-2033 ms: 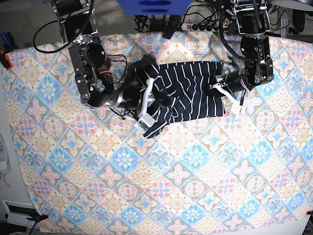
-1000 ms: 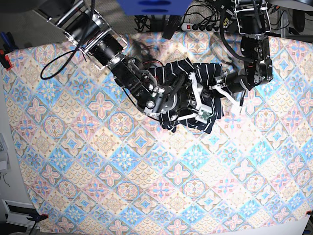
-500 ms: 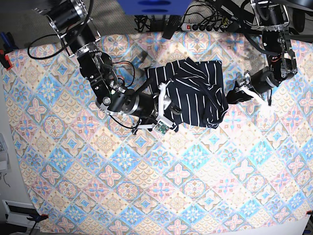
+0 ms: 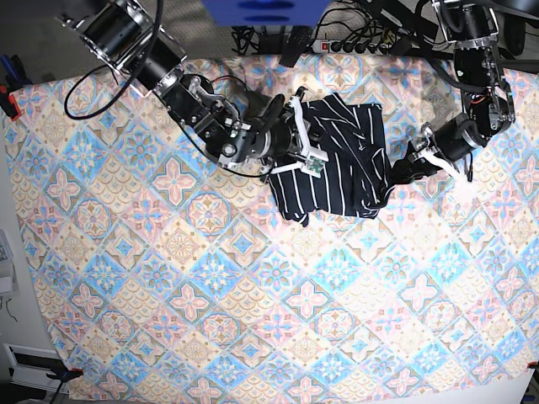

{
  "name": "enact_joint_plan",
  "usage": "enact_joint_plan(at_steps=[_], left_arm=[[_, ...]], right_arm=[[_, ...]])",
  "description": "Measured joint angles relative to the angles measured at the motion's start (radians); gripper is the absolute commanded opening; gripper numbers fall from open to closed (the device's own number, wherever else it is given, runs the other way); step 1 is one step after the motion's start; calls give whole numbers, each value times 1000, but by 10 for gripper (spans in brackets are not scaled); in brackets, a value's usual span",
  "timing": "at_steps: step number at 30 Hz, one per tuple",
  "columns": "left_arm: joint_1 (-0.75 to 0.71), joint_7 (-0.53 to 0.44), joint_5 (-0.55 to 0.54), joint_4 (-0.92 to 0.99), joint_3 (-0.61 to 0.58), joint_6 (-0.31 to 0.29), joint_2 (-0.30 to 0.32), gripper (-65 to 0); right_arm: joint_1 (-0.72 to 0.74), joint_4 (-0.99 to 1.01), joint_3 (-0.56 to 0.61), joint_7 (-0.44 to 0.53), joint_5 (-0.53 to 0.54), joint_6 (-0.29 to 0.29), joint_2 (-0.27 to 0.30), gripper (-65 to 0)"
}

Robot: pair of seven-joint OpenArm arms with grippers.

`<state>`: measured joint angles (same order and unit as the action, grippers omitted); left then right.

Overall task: Fold the T-shirt properly
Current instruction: 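Press and tuck the folded bundle with both grippers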

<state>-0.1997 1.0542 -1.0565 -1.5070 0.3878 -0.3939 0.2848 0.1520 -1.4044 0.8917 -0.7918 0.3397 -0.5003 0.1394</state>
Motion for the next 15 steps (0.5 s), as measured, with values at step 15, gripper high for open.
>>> enact_joint_plan(at_steps=[15], left_arm=[[-3, 1, 1, -14, -8, 1, -2, -436]], right_arm=[[101, -35, 188, 4, 9, -13, -51, -586]])
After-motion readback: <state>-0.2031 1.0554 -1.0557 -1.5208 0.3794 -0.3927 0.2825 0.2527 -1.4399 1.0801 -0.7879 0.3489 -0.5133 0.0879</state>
